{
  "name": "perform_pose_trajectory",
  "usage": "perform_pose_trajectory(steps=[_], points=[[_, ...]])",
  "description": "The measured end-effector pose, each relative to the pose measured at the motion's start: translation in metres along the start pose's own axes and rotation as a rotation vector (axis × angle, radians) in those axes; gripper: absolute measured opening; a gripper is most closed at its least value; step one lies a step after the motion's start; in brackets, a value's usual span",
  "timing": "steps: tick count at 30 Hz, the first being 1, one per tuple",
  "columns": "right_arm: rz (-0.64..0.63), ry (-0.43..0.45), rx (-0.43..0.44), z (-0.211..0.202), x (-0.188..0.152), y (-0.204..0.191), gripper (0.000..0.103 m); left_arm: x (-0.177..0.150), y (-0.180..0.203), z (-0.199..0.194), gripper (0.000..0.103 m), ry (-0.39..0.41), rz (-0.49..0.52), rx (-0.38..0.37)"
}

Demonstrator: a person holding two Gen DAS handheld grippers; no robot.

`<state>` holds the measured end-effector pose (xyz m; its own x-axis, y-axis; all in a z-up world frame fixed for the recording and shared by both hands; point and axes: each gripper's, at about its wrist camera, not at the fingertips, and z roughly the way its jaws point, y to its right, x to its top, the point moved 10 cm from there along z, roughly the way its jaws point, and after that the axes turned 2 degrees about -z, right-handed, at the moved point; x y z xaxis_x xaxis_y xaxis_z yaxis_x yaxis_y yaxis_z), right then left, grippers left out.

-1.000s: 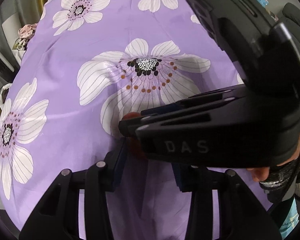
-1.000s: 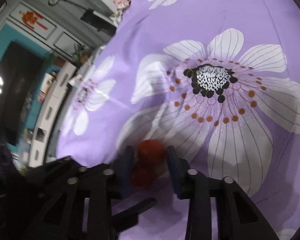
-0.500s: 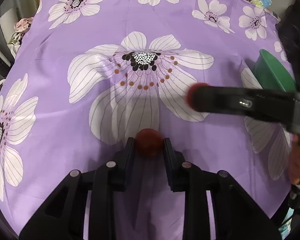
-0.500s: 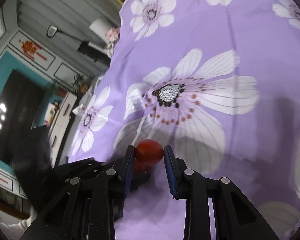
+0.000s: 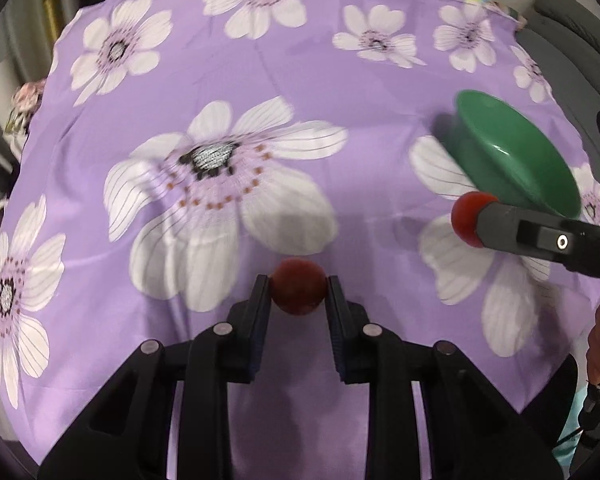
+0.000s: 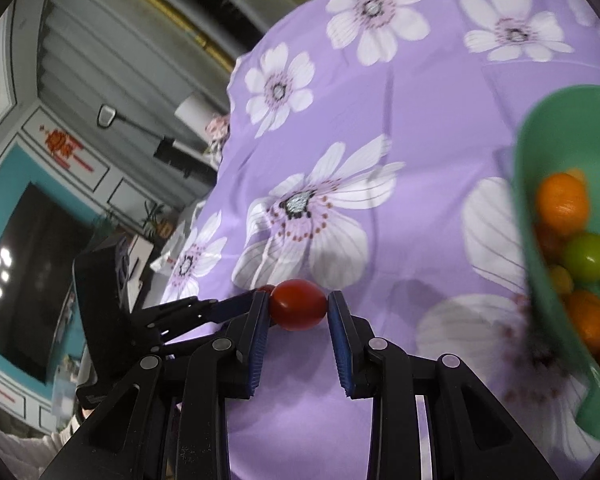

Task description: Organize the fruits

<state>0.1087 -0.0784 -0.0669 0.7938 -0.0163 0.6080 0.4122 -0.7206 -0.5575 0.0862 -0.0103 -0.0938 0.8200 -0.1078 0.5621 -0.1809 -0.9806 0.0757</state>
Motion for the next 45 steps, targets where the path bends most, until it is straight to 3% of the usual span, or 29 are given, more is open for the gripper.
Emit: perform_pose_trajectory(steps=[4,16,20,26,30,36,40,43,45], points=[[0.005,0.065,-0.035,-0.027,0.002,0.009,0.031,0.005,0.026,-0.008,0.027,0.018,0.052,-0.021],[0.018,0.234,-0.272,-0.110,0.017,0.071,0.031,0.055,0.133,-0.009,0.027,0.086,0.221,-0.130],[0.014,0.229,-0.353,-0.122,0.021,0.095,0.031,0.071,0.164,0.002,0.027,0.085,0.251,-0.173],[0.020,0.164,-0.465,-0.125,0.016,0.130,0.032,0.081,0.189,0.022,0.028,0.058,0.297,-0.153],[0.017,0.155,-0.476,-0.128,0.015,0.135,0.034,0.080,0.188,0.019,0.055,0.057,0.325,-0.109],[-0.042,0.118,-0.549,-0.138,0.014,0.129,0.058,0.083,0.171,0.003,0.072,0.079,0.336,-0.026],[-0.115,0.106,-0.597,-0.149,0.016,0.118,0.072,0.091,0.167,-0.017,0.079,0.124,0.333,-0.009],[-0.163,0.096,-0.594,-0.157,0.017,0.107,0.074,0.094,0.166,-0.029,0.079,0.141,0.342,0.022],[-0.188,0.094,-0.588,-0.161,0.018,0.100,0.074,0.095,0.168,-0.035,0.079,0.146,0.341,-0.002]])
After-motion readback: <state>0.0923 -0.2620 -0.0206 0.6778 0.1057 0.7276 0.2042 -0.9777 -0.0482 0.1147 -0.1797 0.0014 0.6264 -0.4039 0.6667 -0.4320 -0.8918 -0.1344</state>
